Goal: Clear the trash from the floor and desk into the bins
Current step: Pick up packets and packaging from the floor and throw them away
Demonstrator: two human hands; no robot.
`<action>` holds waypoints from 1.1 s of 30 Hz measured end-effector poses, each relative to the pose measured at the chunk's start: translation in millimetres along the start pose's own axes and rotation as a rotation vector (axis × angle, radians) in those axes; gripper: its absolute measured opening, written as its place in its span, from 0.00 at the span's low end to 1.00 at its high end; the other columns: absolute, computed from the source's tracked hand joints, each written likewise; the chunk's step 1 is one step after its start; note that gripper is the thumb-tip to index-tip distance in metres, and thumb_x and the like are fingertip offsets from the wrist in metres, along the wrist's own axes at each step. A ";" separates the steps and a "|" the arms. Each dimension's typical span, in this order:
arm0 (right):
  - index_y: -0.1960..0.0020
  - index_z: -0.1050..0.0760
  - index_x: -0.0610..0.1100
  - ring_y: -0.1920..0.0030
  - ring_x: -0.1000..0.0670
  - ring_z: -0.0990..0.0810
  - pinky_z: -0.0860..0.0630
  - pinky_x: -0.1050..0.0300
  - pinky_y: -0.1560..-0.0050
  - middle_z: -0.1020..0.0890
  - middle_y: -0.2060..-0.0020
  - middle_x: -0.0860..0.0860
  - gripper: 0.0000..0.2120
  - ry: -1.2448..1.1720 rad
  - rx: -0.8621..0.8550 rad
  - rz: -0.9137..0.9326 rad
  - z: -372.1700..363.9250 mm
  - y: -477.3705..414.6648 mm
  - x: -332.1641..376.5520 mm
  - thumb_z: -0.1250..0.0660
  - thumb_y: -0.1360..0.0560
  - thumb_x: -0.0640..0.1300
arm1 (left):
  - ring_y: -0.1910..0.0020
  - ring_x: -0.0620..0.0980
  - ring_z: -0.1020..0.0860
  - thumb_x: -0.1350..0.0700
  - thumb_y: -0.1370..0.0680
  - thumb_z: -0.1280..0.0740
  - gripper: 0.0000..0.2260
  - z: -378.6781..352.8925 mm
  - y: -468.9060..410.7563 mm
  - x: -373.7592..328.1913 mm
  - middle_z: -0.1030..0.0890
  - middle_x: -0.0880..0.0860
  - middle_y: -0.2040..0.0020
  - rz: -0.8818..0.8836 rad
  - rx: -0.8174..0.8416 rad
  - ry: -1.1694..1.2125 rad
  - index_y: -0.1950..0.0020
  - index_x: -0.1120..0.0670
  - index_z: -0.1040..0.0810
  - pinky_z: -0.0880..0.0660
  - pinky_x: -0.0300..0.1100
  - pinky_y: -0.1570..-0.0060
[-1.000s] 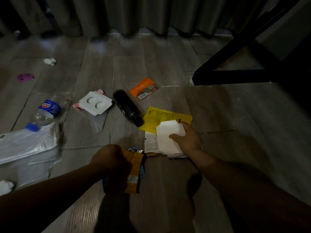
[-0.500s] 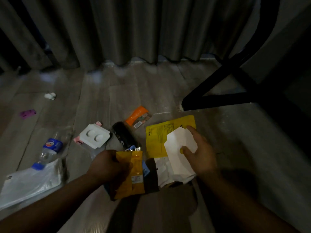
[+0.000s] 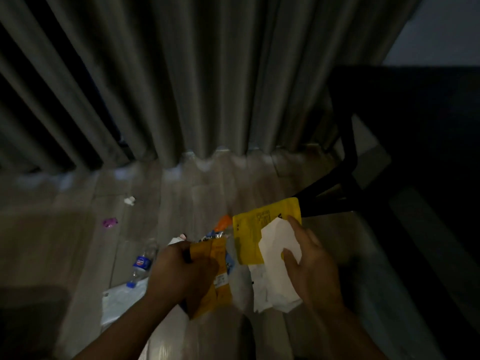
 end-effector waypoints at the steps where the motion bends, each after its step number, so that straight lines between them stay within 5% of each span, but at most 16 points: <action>1: 0.26 0.43 0.58 0.38 0.46 0.25 0.28 0.54 0.40 0.29 0.32 0.51 0.31 0.008 -0.025 -0.001 27.6 1.3 19.2 0.34 0.24 0.45 | 0.66 0.47 0.20 0.48 0.32 0.26 0.09 18.1 13.0 -23.1 0.17 0.53 0.66 -0.005 -0.008 0.015 0.64 0.53 0.20 0.24 0.40 0.62; 7: 0.25 0.48 0.60 0.41 0.48 0.24 0.26 0.56 0.43 0.32 0.31 0.54 0.31 0.078 -0.057 0.040 195.1 22.8 128.7 0.38 0.22 0.48 | 0.64 0.52 0.20 0.52 0.29 0.29 0.07 115.3 101.1 -162.9 0.18 0.57 0.65 -0.072 -0.064 0.031 0.65 0.51 0.22 0.23 0.47 0.61; 11: 0.25 0.48 0.59 0.38 0.49 0.26 0.26 0.56 0.42 0.31 0.31 0.54 0.31 0.103 -0.168 0.058 297.1 39.8 178.6 0.38 0.23 0.50 | 0.66 0.48 0.22 0.59 0.27 0.30 0.07 161.1 163.9 -246.0 0.19 0.56 0.65 -0.144 -0.109 0.094 0.65 0.53 0.22 0.27 0.40 0.66; 17: 0.25 0.46 0.58 0.36 0.45 0.28 0.28 0.52 0.41 0.31 0.32 0.50 0.30 0.009 -0.253 0.035 418.2 72.6 203.3 0.37 0.23 0.48 | 0.64 0.56 0.20 0.42 0.40 0.35 0.20 189.1 246.1 -334.4 0.19 0.60 0.66 -0.251 -0.180 0.249 0.63 0.59 0.21 0.24 0.48 0.64; 23: 0.25 0.44 0.59 0.35 0.45 0.28 0.29 0.51 0.39 0.31 0.31 0.49 0.31 -0.087 -0.396 -0.040 478.4 116.9 204.9 0.35 0.24 0.45 | 0.64 0.58 0.20 0.59 0.29 0.29 0.04 190.5 285.8 -381.4 0.19 0.61 0.65 -0.357 -0.155 0.267 0.62 0.59 0.21 0.26 0.45 0.66; 26: 0.26 0.44 0.59 0.35 0.47 0.29 0.29 0.51 0.39 0.31 0.31 0.50 0.31 -0.124 -0.467 -0.109 494.5 137.0 207.5 0.35 0.24 0.45 | 0.68 0.51 0.23 0.60 0.30 0.28 0.05 195.3 296.7 -399.3 0.20 0.57 0.68 -0.458 -0.095 0.276 0.64 0.58 0.21 0.29 0.42 0.68; 30: 0.26 0.42 0.59 0.34 0.50 0.29 0.31 0.57 0.40 0.31 0.31 0.53 0.31 -0.149 -0.628 -0.190 505.9 173.5 218.9 0.34 0.24 0.44 | 0.66 0.54 0.21 0.57 0.28 0.28 0.06 198.1 306.5 -412.1 0.19 0.58 0.65 -0.573 0.043 0.245 0.63 0.57 0.22 0.25 0.47 0.66; 33: 0.26 0.40 0.57 0.36 0.51 0.30 0.31 0.55 0.41 0.30 0.32 0.53 0.31 -0.131 -0.739 -0.286 505.3 210.1 232.2 0.33 0.25 0.44 | 0.67 0.47 0.23 0.57 0.27 0.29 0.08 197.1 320.1 -412.8 0.20 0.55 0.65 -0.636 0.189 0.250 0.64 0.51 0.24 0.28 0.40 0.69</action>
Point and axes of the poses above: each hand's wrist, its own y-axis away from the middle knuckle, its own z-axis out of the back of the hand, x = y × z, the point moved 1 cm from there along -y, towards the middle knuckle
